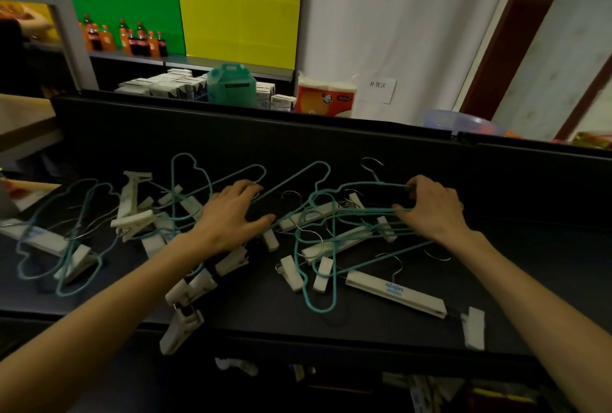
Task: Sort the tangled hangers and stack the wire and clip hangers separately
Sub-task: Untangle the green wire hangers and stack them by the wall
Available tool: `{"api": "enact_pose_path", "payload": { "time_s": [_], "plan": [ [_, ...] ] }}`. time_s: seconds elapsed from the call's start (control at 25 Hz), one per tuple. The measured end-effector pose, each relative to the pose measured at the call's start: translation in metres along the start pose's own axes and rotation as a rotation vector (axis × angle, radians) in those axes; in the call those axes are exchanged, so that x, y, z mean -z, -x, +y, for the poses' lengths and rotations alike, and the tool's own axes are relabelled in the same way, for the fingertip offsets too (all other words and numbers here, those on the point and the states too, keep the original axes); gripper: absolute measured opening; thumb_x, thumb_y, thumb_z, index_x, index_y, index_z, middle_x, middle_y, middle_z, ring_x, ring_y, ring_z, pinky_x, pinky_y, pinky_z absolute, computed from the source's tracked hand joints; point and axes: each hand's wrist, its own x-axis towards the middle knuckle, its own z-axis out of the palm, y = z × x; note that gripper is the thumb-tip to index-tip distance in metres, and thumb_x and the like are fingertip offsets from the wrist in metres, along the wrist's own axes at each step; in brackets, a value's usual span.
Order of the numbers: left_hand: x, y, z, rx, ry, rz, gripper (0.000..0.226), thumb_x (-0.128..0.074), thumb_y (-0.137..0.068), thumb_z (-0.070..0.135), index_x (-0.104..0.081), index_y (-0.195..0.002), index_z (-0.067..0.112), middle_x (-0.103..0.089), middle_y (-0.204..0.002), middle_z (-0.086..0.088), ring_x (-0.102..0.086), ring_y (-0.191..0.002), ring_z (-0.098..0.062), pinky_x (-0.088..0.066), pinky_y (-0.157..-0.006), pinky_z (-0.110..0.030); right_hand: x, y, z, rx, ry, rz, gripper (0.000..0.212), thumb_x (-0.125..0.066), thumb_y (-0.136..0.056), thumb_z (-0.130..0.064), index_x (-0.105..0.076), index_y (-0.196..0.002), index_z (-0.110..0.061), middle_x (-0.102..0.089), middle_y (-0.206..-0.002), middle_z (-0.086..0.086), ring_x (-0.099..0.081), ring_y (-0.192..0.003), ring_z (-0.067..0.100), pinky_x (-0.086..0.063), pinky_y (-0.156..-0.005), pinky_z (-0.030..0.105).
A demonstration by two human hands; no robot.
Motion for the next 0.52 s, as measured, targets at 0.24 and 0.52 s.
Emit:
{"api": "enact_pose_path", "payload": {
  "time_s": [0.24, 0.52],
  "plan": [
    [0.005, -0.003, 0.043, -0.141, 0.105, 0.216, 0.065, -0.057, -0.092, 0.054, -0.044, -0.146, 0.020, -0.042, -0.151, -0.003, -0.043, -0.136, -0.025, -0.036, -0.111, -0.043, 0.000, 0.021, 0.009, -0.222, -0.045, 0.005, 0.060, -0.067, -0.086, -0.056, -0.053, -0.126, -0.014, -0.066, -0.113, 0.005, -0.064, -0.103, 0.028, -0.045, -0.095, 0.047],
    [-0.021, -0.047, 0.144, -0.372, -0.072, -0.251, 0.084, -0.051, -0.086, 0.075, -0.041, -0.150, 0.021, -0.052, -0.143, -0.003, -0.050, -0.128, -0.027, -0.046, -0.102, -0.042, 0.028, 0.062, 0.055, -0.456, -0.215, -0.007, 0.064, -0.065, -0.086, -0.061, -0.051, -0.129, -0.015, -0.064, -0.118, 0.003, -0.063, -0.106, 0.026, -0.048, -0.096, 0.047]
  ]
}}
